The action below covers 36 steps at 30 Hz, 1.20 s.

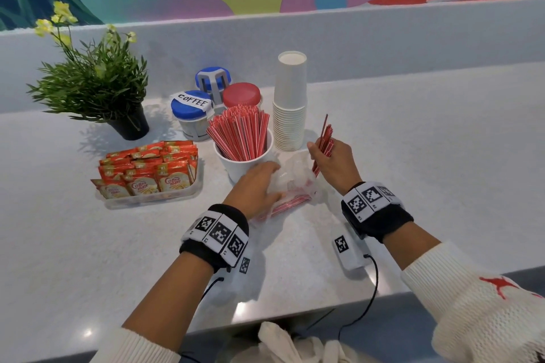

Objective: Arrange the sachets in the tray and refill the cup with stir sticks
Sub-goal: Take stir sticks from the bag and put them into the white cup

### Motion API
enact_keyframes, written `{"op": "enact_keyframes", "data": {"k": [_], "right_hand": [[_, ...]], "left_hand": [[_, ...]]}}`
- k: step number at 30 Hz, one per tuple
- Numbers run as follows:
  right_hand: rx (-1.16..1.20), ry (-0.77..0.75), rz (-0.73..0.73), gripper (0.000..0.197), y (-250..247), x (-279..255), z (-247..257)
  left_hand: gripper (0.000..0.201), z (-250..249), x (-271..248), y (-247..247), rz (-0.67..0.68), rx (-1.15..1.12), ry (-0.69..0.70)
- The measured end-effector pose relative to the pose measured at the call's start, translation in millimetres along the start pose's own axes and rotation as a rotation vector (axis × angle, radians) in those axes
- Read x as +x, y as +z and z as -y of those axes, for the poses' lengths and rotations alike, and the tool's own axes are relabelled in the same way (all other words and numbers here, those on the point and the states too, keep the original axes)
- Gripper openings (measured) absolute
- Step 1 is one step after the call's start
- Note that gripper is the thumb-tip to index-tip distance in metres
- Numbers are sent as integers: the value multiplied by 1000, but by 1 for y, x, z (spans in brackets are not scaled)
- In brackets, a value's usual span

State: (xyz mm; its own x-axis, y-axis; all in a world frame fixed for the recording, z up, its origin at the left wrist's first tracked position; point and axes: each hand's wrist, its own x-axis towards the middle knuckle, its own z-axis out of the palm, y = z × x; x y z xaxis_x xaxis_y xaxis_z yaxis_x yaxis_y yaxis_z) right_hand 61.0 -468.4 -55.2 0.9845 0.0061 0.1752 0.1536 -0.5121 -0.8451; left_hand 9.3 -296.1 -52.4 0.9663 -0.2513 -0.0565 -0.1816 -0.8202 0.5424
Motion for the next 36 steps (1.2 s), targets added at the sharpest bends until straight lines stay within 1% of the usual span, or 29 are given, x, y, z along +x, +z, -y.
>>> {"op": "enact_keyframes", "data": {"k": [2, 3, 4, 5, 6, 7, 9, 11, 14, 16, 19, 22, 25, 28, 30, 32, 36], "right_hand": [[12, -5, -5, 21, 2, 1, -1], [20, -22, 6, 19, 3, 1, -1], [28, -48, 24, 20, 4, 0, 0], [32, -66, 44, 22, 4, -1, 1], [49, -71, 59, 22, 5, -1, 4], [82, -56, 72, 19, 6, -1, 5], [180, -29, 97, 23, 8, -1, 7], [256, -30, 123, 23, 9, 0, 9], [308, -48, 130, 20, 12, 3, 12], [321, -23, 122, 21, 13, 4, 12], [307, 38, 137, 29, 16, 4, 6], [320, 81, 130, 38, 22, 5, 2], [345, 88, 139, 40, 22, 9, 12], [354, 15, 124, 41, 15, 17, 35], [393, -30, 102, 41, 10, 23, 55], [464, -58, 83, 41, 7, 29, 74], [511, -86, 40, 54, 14, 43, 104]], "left_hand": [[51, -8, -2, -7, -144, -7, 109], [48, -12, -1, -9, -165, 20, 151], [46, -14, 0, -11, -144, 66, 173], [45, -16, 1, -9, -87, 122, 170], [48, -15, 3, -7, -13, 178, 135], [54, -12, 5, -3, 65, 225, 78], [71, -5, 9, 6, 189, 300, -24], [81, 0, 11, 11, 255, 341, -78], [84, 5, 13, 15, 298, 352, -111], [85, 7, 14, 16, 305, 348, -120], [86, 6, 14, 14, 320, 323, -123], [86, 3, 12, 7, 335, 244, -123], [76, -2, 8, -9, 300, 141, -102], [67, -10, 6, -32, 223, 13, -75], [59, -15, 7, -48, 166, -28, -49], [50, -17, 9, -64, 79, -80, -39], [34, -9, 14, -93, -159, -190, -90]]}}
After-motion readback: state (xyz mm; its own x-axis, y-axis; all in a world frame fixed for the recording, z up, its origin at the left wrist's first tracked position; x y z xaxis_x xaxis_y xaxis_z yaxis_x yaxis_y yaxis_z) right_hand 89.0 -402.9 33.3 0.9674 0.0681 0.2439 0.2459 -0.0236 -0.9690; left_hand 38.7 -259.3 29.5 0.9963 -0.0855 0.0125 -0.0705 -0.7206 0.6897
